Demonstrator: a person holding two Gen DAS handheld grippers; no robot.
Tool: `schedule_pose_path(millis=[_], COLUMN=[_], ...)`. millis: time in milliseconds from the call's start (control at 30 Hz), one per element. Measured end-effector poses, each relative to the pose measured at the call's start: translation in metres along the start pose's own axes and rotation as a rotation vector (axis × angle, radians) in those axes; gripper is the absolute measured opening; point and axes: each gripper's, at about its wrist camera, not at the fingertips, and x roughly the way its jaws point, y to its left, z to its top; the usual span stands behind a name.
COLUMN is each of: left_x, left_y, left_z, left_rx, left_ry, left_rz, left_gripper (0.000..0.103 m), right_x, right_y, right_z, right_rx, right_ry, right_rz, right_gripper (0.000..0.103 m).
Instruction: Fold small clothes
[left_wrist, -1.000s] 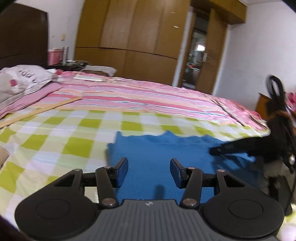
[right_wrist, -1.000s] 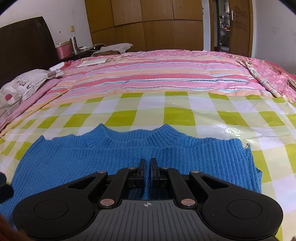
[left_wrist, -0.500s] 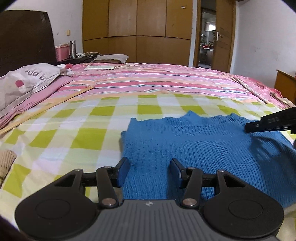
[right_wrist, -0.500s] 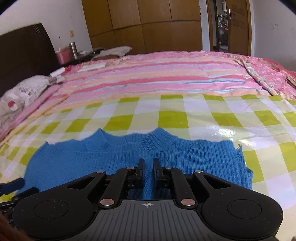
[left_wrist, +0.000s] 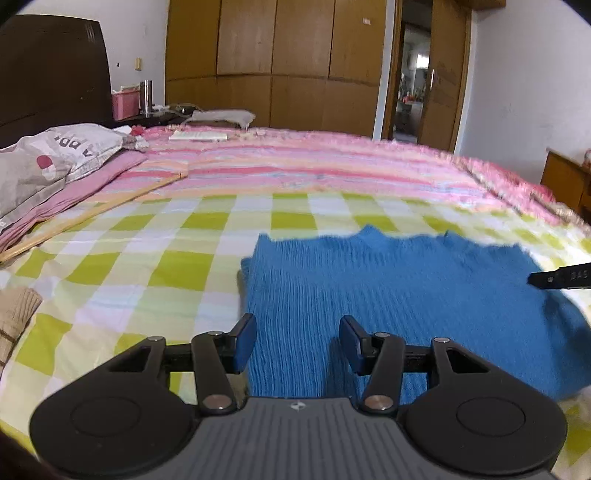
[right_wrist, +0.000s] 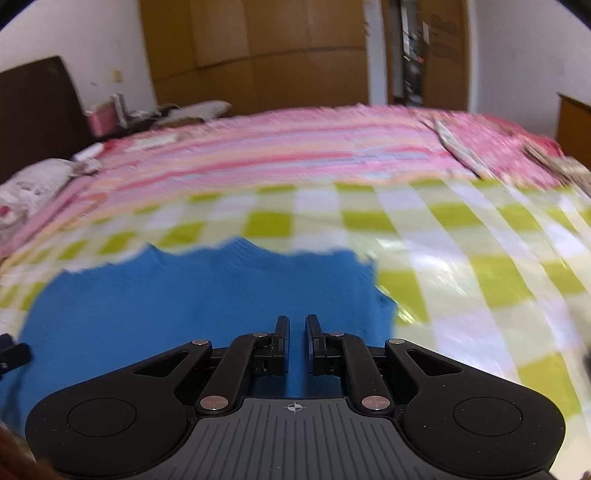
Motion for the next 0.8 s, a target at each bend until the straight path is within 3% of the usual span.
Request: schedule_pose_path(millis=[167, 400, 567, 800], left_x=[0.005, -0.015, -0.008, -0.018], left_y=[0.002, 0.01, 0.01, 0.012], left_z=[0.002, 0.002, -0.008, -0.008], left_rx=[-0.017, -0.051, -0.038, -0.053], left_ry=[0.034, 0.0, 0.061, 0.053], left_rz=[0.019, 0.011, 0.027, 0.026], left_gripper=[0.055, 0.055, 0.055, 0.055], right_x=[0.0, -0.021, -0.015, -0.036], right_y=[-0.011, -0.021, -0.022, -0.027], right_z=[-0.001, -0.005, -0.014, -0.015], right_rx=[0.052, 0.075, 0.065, 0.092], right_ry=[0.002, -0.037, -0.003, -0.045], right_rz=[-0.006, 0.014, -0.005, 0.014], right_gripper=[0.011, 0.012, 0.012, 0.012])
